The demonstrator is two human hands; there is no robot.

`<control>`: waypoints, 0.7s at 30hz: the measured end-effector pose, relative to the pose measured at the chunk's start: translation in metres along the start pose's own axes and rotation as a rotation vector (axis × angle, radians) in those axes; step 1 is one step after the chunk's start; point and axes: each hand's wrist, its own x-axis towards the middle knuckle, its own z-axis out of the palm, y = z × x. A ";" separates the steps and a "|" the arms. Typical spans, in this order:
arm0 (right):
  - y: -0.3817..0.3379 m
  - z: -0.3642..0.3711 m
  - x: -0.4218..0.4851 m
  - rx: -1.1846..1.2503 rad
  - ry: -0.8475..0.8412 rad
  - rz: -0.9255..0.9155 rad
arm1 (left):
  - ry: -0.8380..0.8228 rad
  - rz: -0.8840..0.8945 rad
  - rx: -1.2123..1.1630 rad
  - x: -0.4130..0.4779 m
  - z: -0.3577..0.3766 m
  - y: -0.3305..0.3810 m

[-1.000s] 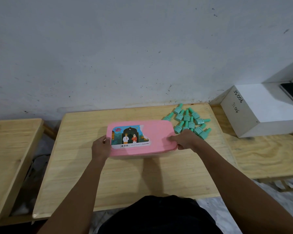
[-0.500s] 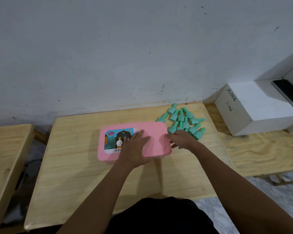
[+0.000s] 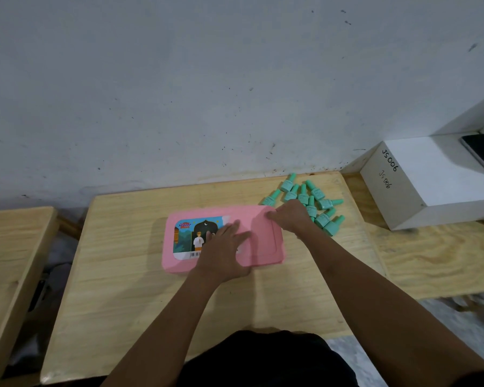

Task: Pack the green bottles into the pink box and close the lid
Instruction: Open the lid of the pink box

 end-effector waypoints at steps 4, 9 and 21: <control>-0.005 -0.003 0.004 -0.005 -0.023 0.037 | -0.035 -0.026 -0.022 0.001 -0.004 0.001; -0.007 -0.007 0.007 0.062 -0.080 0.094 | -0.032 -0.023 -0.040 0.000 -0.005 0.002; 0.031 0.013 -0.019 0.566 -0.048 0.042 | -0.096 -0.026 0.018 0.004 -0.018 0.000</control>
